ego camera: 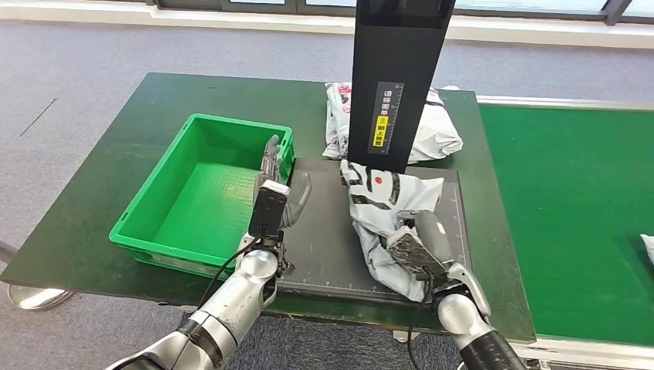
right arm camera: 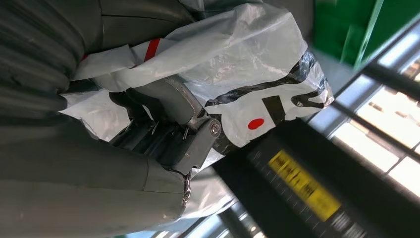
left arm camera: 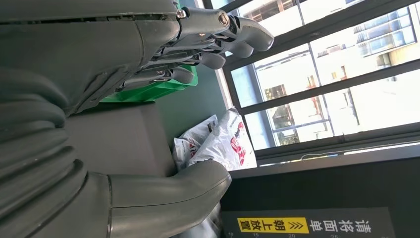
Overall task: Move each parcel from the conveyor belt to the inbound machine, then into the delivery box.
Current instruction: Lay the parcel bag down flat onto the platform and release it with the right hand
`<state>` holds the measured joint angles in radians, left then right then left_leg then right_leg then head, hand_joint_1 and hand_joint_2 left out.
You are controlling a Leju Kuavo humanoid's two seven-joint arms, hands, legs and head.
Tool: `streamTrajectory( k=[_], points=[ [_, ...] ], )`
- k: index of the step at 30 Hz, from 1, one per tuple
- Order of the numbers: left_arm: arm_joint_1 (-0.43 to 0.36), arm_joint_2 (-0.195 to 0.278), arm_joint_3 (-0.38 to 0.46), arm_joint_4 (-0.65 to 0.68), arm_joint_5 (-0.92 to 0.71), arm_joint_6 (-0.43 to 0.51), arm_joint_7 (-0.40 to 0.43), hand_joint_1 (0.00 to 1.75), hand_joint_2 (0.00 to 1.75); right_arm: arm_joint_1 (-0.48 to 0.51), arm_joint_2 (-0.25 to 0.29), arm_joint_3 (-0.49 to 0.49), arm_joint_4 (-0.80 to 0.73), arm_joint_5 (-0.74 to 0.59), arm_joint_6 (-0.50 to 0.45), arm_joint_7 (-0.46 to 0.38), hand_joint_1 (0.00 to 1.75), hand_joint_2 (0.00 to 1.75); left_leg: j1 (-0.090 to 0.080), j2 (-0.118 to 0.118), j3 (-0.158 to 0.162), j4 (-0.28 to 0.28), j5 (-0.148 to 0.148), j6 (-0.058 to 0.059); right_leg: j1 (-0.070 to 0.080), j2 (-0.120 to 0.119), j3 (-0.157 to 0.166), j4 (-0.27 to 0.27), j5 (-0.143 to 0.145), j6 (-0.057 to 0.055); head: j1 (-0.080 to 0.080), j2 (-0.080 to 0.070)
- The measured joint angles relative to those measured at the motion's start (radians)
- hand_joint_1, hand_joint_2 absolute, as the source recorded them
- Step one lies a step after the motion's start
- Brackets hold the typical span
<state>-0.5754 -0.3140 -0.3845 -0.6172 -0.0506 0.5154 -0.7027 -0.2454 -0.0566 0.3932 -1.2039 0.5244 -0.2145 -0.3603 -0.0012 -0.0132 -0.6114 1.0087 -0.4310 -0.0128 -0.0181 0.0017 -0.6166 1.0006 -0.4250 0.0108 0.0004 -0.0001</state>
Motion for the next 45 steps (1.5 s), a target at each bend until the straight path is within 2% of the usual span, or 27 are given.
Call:
streamTrajectory(
  k=[6, 7, 10, 11, 12, 16, 20, 33, 37, 42, 45],
  points=[
    [-0.002, 0.002, 0.000, -0.002, 0.000, 0.000, 0.000, 0.00, 1.75, -0.067, 0.031, 0.064, 0.095, 0.008, 0.049, -0.003, 1.75, 1.75, 0.000, 0.000, 0.000, 0.000, 0.000, 0.000, 0.000, 0.001, 0.000, 0.000, 0.000, 0.000, 0.000, 0.000],
    [-0.004, 0.001, 0.000, 0.000, 0.000, -0.001, 0.000, 0.00, 1.75, -0.086, 0.042, 0.076, 0.124, 0.006, 0.054, -0.002, 1.66, 1.75, 0.000, 0.000, 0.000, 0.000, 0.000, 0.000, 0.000, 0.001, 0.000, 0.000, 0.000, 0.000, 0.000, 0.000],
    [-0.018, -0.009, 0.000, 0.013, -0.001, -0.003, 0.000, 0.00, 1.75, -0.146, 0.077, 0.099, 0.220, -0.013, 0.052, -0.004, 0.38, 1.75, 0.000, 0.000, 0.000, 0.000, 0.001, 0.000, 0.000, 0.000, -0.001, 0.000, 0.000, 0.000, 0.000, 0.000],
    [-0.022, -0.014, 0.000, 0.019, -0.002, -0.003, 0.000, 0.00, 1.75, -0.161, 0.086, 0.101, 0.246, -0.022, 0.048, -0.011, 0.03, 1.75, 0.000, -0.001, 0.000, 0.000, 0.001, 0.000, 0.000, 0.000, -0.001, 0.000, 0.000, 0.000, 0.000, 0.000],
    [-0.025, -0.018, 0.000, 0.024, -0.003, -0.004, 0.000, 0.00, 1.75, -0.173, 0.092, 0.103, 0.269, -0.031, 0.039, -0.020, 0.00, 1.75, 0.000, -0.001, 0.000, 0.000, 0.001, 0.000, 0.000, -0.001, 0.000, 0.000, 0.000, 0.000, 0.000, 0.000],
    [-0.034, -0.027, -0.001, 0.040, -0.003, -0.013, 0.000, 0.00, 1.75, -0.179, 0.098, 0.105, 0.323, -0.081, -0.016, -0.072, 0.00, 0.00, 0.000, -0.001, 0.000, 0.000, 0.001, -0.001, 0.000, 0.000, 0.000, 0.000, 0.001, -0.001, 0.000, 0.000],
    [-0.037, -0.028, -0.001, 0.047, -0.003, -0.020, 0.000, 0.00, 1.75, -0.156, 0.095, 0.104, 0.328, -0.124, -0.023, -0.110, 0.00, 0.00, 0.000, 0.000, 0.000, 0.000, 0.001, -0.001, 0.000, 0.001, -0.001, 0.000, 0.000, 0.000, 0.000, 0.000],
    [-0.039, -0.028, -0.002, 0.056, -0.006, -0.020, 0.000, 0.00, 1.75, -0.129, 0.093, 0.095, 0.329, -0.187, -0.031, -0.120, 0.00, 0.00, 0.000, 0.000, 0.000, 0.000, 0.001, -0.001, 0.000, 0.001, -0.001, 0.000, 0.000, -0.001, 0.000, 0.000],
    [-0.041, -0.029, -0.011, 0.063, -0.024, -0.026, 0.000, 0.00, 1.75, -0.124, 0.093, 0.089, 0.329, -0.226, -0.004, -0.117, 0.00, 0.00, 0.000, 0.000, 0.000, 0.000, 0.001, -0.001, 0.000, 0.001, -0.001, 0.000, 0.001, -0.001, 0.000, 0.000],
    [-0.058, -0.030, -0.039, 0.084, -0.047, -0.058, 0.000, 0.00, 1.75, -0.111, 0.092, 0.077, 0.329, -0.304, 0.079, -0.132, 0.00, 0.00, 0.000, 0.000, 0.000, 0.000, 0.001, -0.001, 0.000, 0.001, -0.001, 0.000, 0.000, 0.000, 0.000, 0.000],
    [-0.070, -0.032, -0.060, 0.110, -0.070, -0.071, 0.000, 0.00, 1.75, -0.099, 0.088, 0.066, 0.328, -0.316, 0.073, -0.144, 0.00, 0.00, 0.000, 0.000, 0.000, 0.000, 0.001, -0.001, 0.000, 0.001, -0.001, 0.000, 0.000, 0.000, 0.000, 0.000]
  ],
)
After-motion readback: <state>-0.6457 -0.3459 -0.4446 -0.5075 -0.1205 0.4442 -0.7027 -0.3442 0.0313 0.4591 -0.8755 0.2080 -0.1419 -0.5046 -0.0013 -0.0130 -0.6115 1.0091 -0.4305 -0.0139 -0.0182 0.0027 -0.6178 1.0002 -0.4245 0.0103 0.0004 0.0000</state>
